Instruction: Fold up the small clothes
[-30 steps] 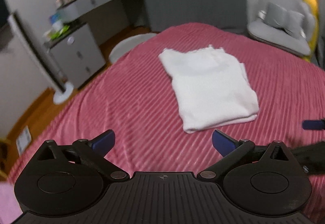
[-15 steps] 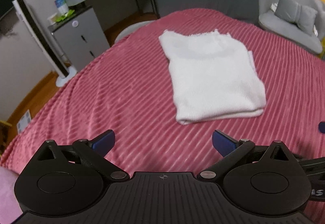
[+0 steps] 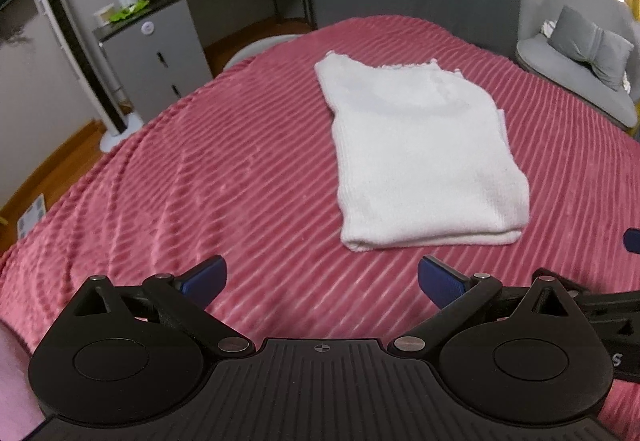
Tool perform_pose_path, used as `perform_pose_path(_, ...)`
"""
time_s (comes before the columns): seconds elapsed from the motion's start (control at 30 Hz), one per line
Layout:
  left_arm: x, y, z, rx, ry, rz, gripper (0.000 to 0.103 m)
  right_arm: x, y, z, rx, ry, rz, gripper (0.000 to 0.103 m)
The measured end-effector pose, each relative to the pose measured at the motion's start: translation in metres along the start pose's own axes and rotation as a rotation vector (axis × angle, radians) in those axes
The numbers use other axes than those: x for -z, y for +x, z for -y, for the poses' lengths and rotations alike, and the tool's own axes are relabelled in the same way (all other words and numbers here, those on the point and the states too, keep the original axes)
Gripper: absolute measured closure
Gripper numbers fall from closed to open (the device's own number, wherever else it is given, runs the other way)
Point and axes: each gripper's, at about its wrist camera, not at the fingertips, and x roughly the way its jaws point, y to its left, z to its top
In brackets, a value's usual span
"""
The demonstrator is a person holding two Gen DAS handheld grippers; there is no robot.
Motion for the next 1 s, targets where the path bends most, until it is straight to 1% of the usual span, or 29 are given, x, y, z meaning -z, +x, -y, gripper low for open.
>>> perform_pose_path(0.17, 0.0019, 0.0010, -0.0022, -0.006, 0.005, -0.002, 0.000, -0.0019, 0.0002, 0.0000, -0.019, 0.015, 0.006, 0.004)
perform_pose_path(0.67, 0.0044, 0.0053, -0.0007, -0.003, 0.015, -0.013, 0.000, -0.0024, -0.0003, -0.0006, -0.006, 0.000, 0.025, 0.004)
perform_pose_path(1.0, 0.0039, 0.0048, -0.0010, 0.002, 0.017, -0.011, 0.000, -0.0034, -0.0037, -0.0020, -0.031, -0.008, 0.034, 0.004)
